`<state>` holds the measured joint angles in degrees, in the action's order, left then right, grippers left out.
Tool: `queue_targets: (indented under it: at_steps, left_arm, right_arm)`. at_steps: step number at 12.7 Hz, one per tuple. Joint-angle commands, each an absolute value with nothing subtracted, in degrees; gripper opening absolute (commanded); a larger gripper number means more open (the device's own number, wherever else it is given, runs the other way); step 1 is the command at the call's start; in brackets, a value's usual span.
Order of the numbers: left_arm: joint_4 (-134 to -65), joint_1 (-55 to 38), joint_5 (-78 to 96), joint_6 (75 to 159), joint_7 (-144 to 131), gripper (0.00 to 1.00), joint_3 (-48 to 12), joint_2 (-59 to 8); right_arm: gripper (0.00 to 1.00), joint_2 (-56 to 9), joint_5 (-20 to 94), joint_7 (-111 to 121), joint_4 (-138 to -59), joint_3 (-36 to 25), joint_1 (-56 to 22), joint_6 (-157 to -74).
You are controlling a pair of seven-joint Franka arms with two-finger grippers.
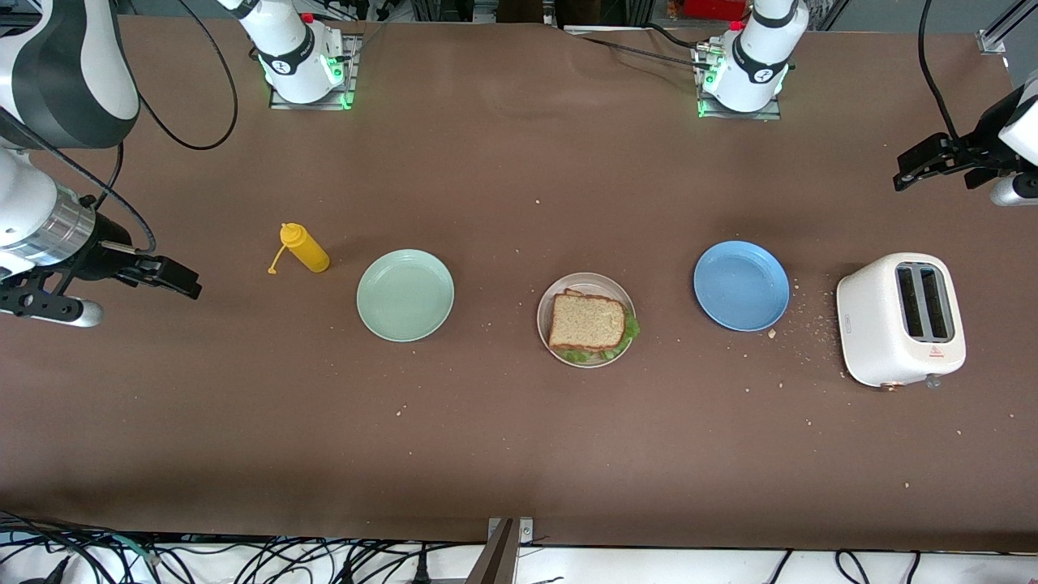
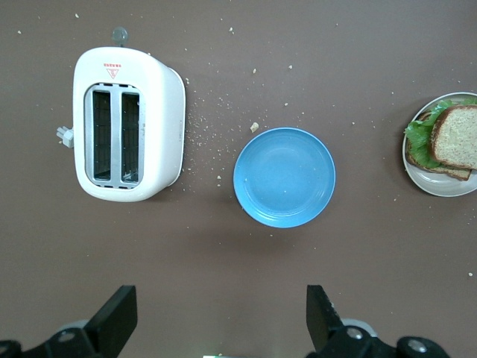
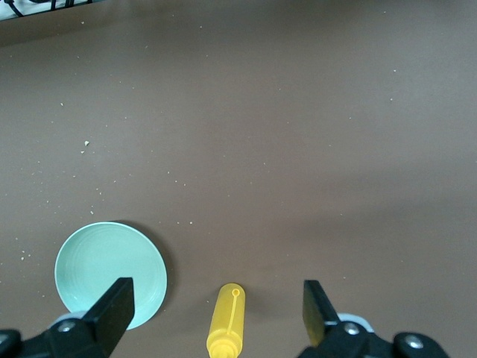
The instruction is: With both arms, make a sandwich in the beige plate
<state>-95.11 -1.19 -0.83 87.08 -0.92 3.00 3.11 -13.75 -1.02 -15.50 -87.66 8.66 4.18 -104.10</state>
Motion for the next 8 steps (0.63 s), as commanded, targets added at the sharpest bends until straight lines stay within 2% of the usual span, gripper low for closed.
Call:
queue_targets:
  at_steps: [1,3,8]
  left_arm:
    - [-93.79,-1.05,0.27,86.31,-0.62,1.0,2.37,2.29]
    - [-91.42,-1.14,0.09,85.26,-0.7,1.0,2.37,0.97]
    - [-91.41,-1.14,0.26,85.25,-0.53,1.0,2.37,0.26]
  right_arm:
    - [1.0,-13.27,0.0,-15.64,-87.28,8.53,4.13,-103.18]
    - [1.0,-13.18,-0.09,-15.82,-87.28,8.61,4.13,-103.18]
    - [1.0,-12.75,-0.09,-15.73,-87.28,8.79,4.04,-103.18]
